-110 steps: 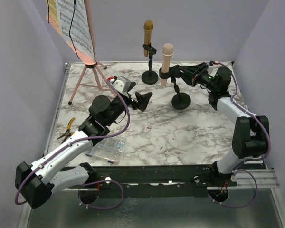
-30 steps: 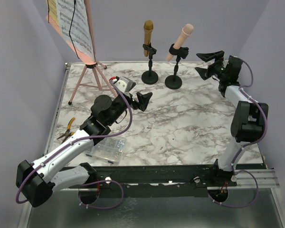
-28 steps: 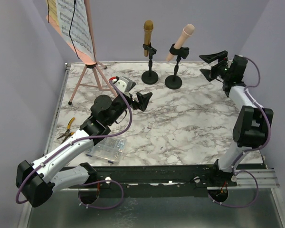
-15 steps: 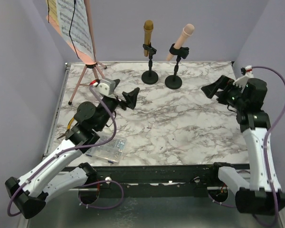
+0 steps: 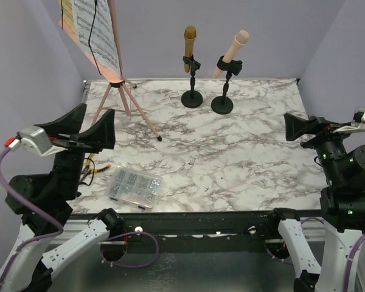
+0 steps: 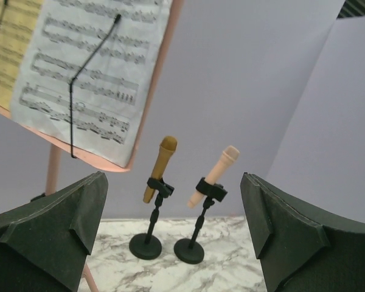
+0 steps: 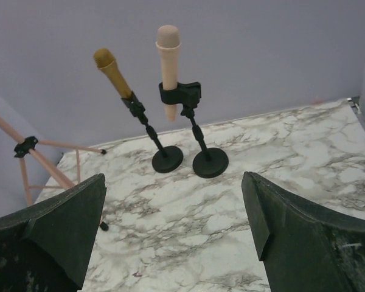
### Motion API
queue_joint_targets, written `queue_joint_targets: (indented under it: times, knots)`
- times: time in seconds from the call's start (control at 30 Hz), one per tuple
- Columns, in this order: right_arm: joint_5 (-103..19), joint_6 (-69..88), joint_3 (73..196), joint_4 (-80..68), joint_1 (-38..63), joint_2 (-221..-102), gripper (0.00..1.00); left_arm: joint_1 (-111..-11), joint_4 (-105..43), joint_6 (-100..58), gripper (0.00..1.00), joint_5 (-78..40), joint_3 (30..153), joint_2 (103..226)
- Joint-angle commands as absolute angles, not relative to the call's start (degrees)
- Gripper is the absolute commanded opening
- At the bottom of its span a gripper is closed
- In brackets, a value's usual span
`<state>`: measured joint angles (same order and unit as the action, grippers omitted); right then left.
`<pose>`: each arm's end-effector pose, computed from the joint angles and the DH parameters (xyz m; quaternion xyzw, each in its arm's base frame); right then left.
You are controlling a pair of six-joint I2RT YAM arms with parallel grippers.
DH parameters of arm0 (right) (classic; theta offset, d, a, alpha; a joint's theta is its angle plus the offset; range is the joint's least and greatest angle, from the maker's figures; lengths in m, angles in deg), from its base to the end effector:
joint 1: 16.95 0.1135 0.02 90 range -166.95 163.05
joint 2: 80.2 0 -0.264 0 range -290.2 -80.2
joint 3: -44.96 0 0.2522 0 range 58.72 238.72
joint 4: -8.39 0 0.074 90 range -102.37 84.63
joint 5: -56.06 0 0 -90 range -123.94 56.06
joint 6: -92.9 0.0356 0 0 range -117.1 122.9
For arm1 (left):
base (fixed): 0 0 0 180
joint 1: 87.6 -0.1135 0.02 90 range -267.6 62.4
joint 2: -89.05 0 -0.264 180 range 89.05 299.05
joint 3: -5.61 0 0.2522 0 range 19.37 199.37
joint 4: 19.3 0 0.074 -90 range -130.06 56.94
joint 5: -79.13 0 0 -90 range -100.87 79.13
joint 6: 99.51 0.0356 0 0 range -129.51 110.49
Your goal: Set up the instrument practice props
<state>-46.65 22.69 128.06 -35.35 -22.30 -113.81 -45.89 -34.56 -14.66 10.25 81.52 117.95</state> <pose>0.0726 0.0011 0.4623 0.0650 0.6685 0.1663 0.7219 0.0474 -0.0250 0.4820 -0.0019 0.5045 -0.2596 0.8234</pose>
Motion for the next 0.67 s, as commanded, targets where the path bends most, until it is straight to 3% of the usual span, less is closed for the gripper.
queue_joint_targets:
  times: [0.0,0.63]
  knots:
    - [-37.5,22.1,129.9,-36.0,-22.4,-114.1,1.0,-45.9,-40.7,-14.0,0.99,15.1,85.5,114.7]
    - [-36.0,21.5,133.7,-36.1,-22.4,-112.1,1.0,-45.9,-40.3,-17.4,0.99,13.6,88.9,112.0]
